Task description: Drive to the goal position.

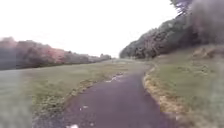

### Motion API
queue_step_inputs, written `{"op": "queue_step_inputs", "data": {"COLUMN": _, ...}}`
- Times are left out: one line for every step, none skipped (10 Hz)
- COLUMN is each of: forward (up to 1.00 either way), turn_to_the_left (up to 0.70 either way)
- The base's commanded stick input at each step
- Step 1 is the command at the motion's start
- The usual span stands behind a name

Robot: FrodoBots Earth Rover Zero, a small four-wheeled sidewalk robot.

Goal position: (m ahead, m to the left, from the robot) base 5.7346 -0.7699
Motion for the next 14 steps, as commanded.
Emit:
{"op": "queue_step_inputs", "data": {"forward": 1.0, "turn_to_the_left": -0.31}}
{"op": "queue_step_inputs", "data": {"forward": 1.0, "turn_to_the_left": -0.22}}
{"op": "queue_step_inputs", "data": {"forward": 1.0, "turn_to_the_left": 0.0}}
{"op": "queue_step_inputs", "data": {"forward": 1.0, "turn_to_the_left": 0.0}}
{"op": "queue_step_inputs", "data": {"forward": 1.0, "turn_to_the_left": 0.0}}
{"op": "queue_step_inputs", "data": {"forward": 1.0, "turn_to_the_left": 0.0}}
{"op": "queue_step_inputs", "data": {"forward": 1.0, "turn_to_the_left": 0.0}}
{"op": "queue_step_inputs", "data": {"forward": 1.0, "turn_to_the_left": 0.0}}
{"op": "queue_step_inputs", "data": {"forward": 1.0, "turn_to_the_left": 0.0}}
{"op": "queue_step_inputs", "data": {"forward": 1.0, "turn_to_the_left": 0.0}}
{"op": "queue_step_inputs", "data": {"forward": 1.0, "turn_to_the_left": 0.0}}
{"op": "queue_step_inputs", "data": {"forward": 1.0, "turn_to_the_left": -0.01}}
{"op": "queue_step_inputs", "data": {"forward": 1.0, "turn_to_the_left": -0.03}}
{"op": "queue_step_inputs", "data": {"forward": 1.0, "turn_to_the_left": -0.28}}
